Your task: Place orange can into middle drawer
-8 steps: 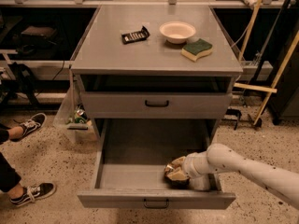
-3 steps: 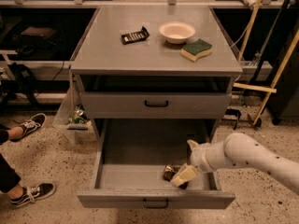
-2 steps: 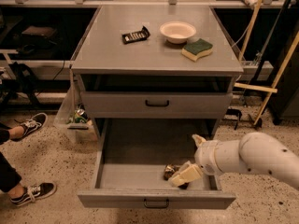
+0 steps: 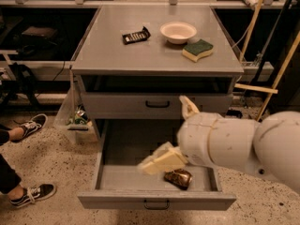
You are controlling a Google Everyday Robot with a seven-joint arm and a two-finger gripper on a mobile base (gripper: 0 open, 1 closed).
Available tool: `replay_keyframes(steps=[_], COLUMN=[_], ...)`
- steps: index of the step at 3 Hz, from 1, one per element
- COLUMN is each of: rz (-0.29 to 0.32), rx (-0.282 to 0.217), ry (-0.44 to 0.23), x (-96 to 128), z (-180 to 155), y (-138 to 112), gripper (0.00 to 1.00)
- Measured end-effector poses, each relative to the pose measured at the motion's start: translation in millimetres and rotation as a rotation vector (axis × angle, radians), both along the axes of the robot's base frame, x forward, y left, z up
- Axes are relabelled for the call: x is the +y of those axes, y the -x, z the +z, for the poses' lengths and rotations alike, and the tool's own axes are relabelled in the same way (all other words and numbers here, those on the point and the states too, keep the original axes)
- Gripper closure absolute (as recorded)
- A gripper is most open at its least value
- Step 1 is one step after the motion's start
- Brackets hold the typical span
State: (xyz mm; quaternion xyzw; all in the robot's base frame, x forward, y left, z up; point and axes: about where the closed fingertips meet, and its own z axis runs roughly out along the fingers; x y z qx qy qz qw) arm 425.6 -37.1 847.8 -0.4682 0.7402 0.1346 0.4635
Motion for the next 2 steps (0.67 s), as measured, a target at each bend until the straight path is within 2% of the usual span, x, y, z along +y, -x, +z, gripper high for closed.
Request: replay_keyframes(steps=[1,2], rz=[0.023,0.023], rx=[-0.068,-0.068], ry=[0.038,0.038], x=[27.5,27.5], z=[30.2,30.2], y=[14.7,14.7], gripper=[0.00,0.00])
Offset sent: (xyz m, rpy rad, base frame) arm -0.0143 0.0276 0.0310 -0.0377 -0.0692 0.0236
